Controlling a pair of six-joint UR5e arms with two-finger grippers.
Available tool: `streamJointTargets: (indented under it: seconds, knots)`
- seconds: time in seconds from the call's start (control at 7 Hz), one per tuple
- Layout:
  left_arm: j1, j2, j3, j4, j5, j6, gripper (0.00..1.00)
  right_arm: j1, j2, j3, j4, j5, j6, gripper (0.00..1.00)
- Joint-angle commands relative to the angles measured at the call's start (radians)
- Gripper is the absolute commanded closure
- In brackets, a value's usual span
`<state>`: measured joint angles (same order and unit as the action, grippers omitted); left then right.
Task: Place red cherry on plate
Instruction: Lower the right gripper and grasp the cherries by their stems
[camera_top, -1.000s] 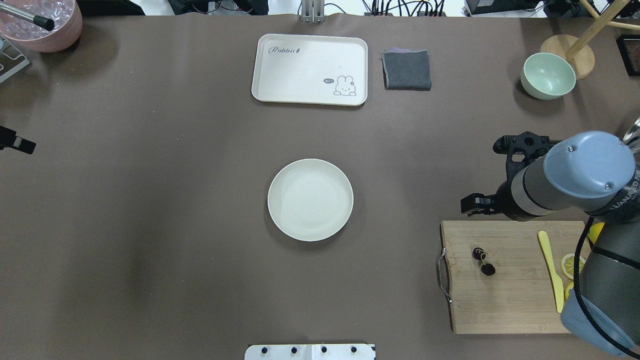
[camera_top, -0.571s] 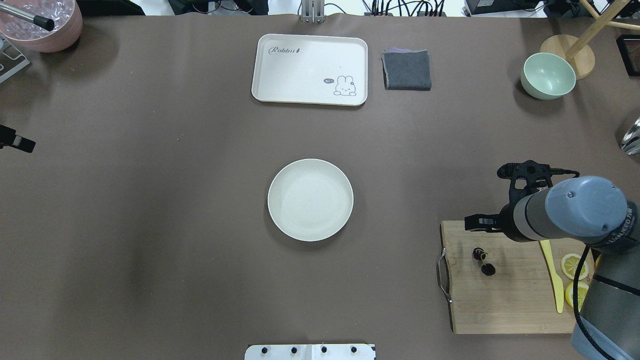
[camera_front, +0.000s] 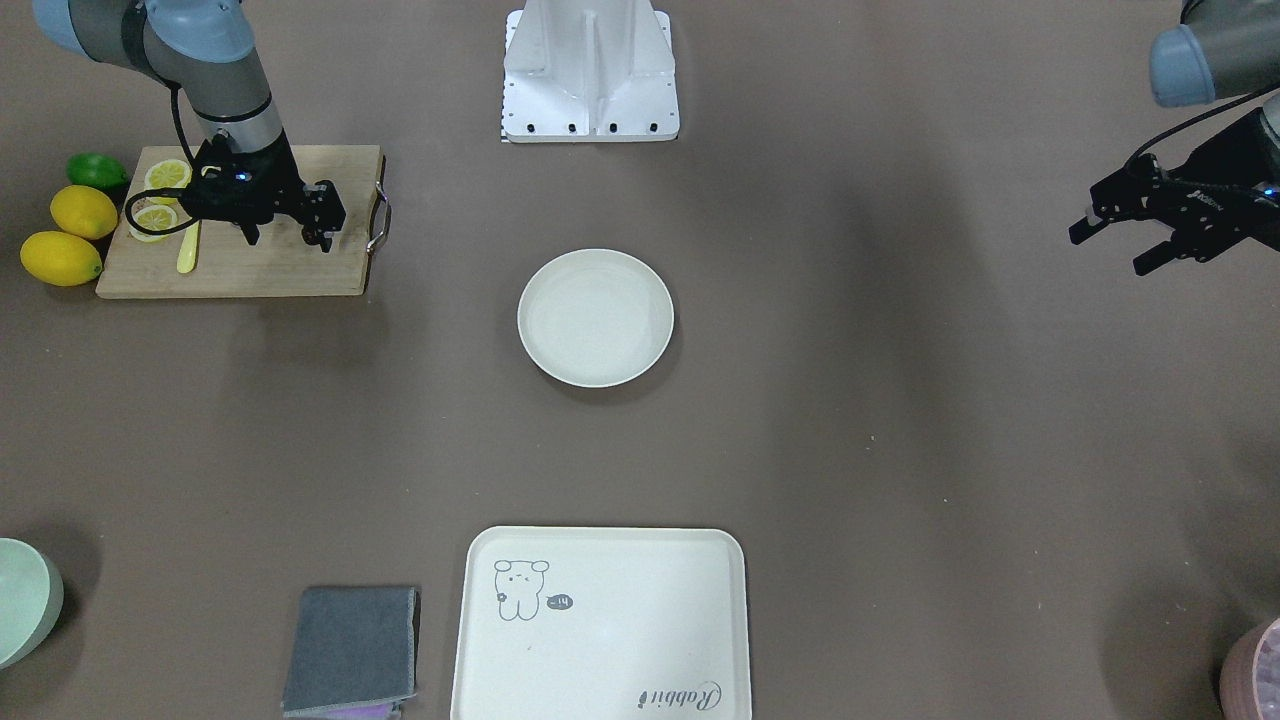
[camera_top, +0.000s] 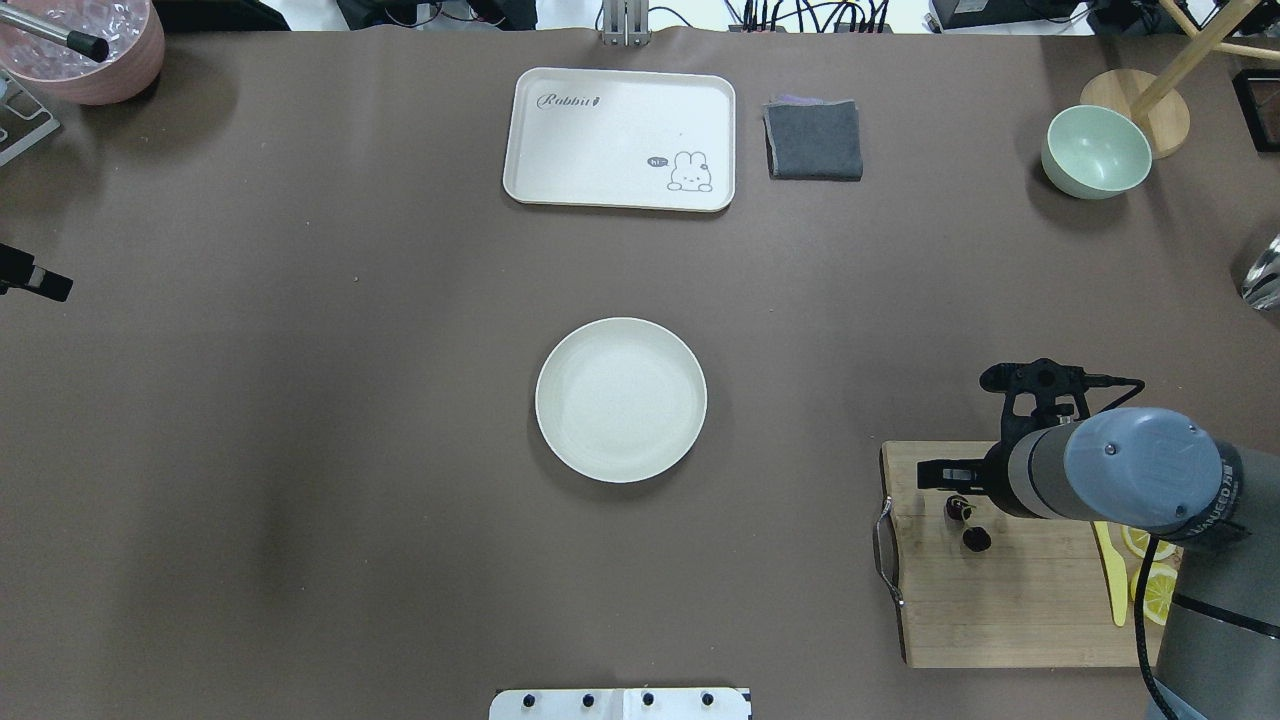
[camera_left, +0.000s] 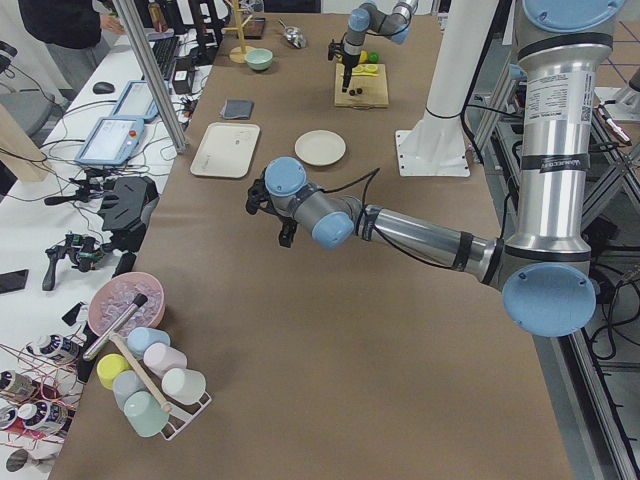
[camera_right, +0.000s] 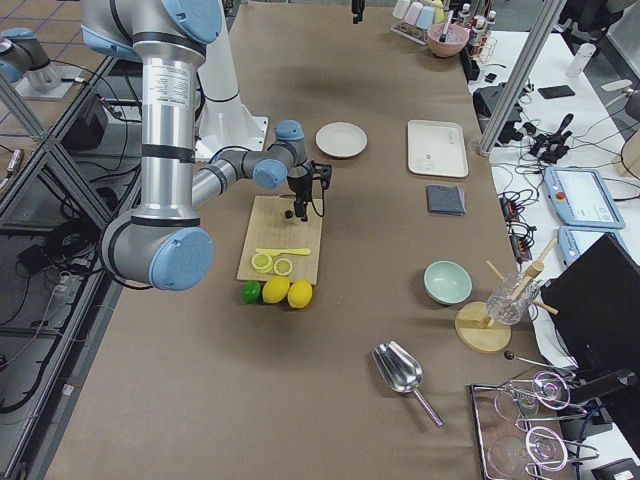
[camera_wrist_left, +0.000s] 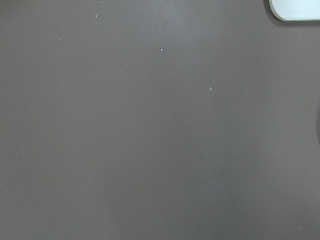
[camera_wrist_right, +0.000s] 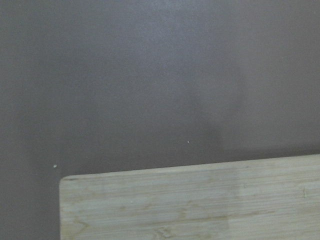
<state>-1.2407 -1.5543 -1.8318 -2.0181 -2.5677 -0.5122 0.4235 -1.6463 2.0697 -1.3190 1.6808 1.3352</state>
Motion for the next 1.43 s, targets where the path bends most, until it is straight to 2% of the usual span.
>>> streamJointTargets:
  seconds: [0.0,0.29,0.57,1.0,1.14,1.29]
  knots:
    - [0.001,-0.004,0.005,0.004,0.003,0.000,0.02,-0.037,-0.018,0.006,0.001,-0.036,0.025,0.06]
    - [0.001,-0.015,0.008,0.005,0.004,0.000,0.02,-0.077,-0.052,0.041,0.003,-0.062,0.065,0.11]
    - [0.001,-0.020,0.014,0.005,0.004,0.000,0.02,-0.109,-0.055,0.041,0.001,-0.095,0.090,0.25]
    - [0.001,-0.020,0.014,0.005,0.004,0.000,0.02,-0.146,-0.055,0.036,0.001,-0.128,0.116,0.37]
    - [0.001,-0.020,0.014,0.005,0.004,0.000,0.02,-0.158,-0.055,0.033,0.001,-0.148,0.136,0.48]
    - [0.001,-0.020,0.016,0.005,0.004,0.000,0.02,-0.173,-0.052,0.032,0.001,-0.154,0.171,0.62]
